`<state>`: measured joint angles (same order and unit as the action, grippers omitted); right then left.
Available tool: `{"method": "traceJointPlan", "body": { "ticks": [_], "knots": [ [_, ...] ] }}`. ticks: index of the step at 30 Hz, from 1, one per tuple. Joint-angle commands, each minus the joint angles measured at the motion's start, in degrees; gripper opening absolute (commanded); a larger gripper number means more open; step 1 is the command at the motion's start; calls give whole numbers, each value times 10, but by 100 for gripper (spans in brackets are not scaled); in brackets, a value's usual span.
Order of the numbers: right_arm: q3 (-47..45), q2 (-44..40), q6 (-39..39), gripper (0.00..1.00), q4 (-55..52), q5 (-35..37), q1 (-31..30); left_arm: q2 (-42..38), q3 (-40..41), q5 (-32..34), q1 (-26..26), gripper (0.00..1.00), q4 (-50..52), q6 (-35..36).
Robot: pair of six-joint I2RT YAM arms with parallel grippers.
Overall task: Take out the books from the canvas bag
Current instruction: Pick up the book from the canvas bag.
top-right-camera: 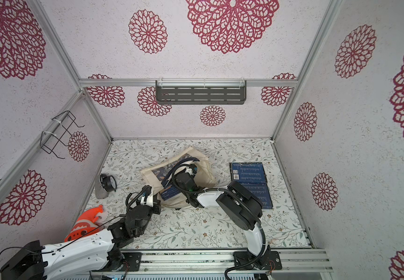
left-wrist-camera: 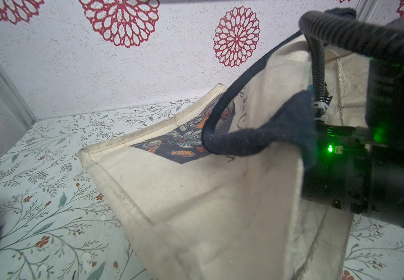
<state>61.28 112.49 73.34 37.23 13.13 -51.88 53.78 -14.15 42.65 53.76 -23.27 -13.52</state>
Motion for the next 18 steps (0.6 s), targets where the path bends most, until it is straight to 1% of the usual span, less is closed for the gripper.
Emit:
{"method": "traceJointPlan", "body": {
  "ticks": [1,3,8,11,13,15,18],
  "knots": [
    [29,-39,-42,29,10,14,9,-3,-16,-9,4,0,-46,8],
    [32,-41,-45,28,8,17,10,-3,-16,-10,5,0,-46,8],
    [38,-36,-36,28,10,-2,14,-4,-16,-10,5,0,-46,9],
    [43,-38,-41,24,14,-1,14,-3,-16,-10,5,0,-46,9],
    [53,-33,-42,24,12,-3,16,0,-17,-11,4,0,-47,9],
    [60,-20,-43,27,29,-8,16,2,-18,-12,5,0,-46,10],
    [78,3,-48,36,34,-17,18,0,-17,-12,5,0,-45,10]
  ]
}}
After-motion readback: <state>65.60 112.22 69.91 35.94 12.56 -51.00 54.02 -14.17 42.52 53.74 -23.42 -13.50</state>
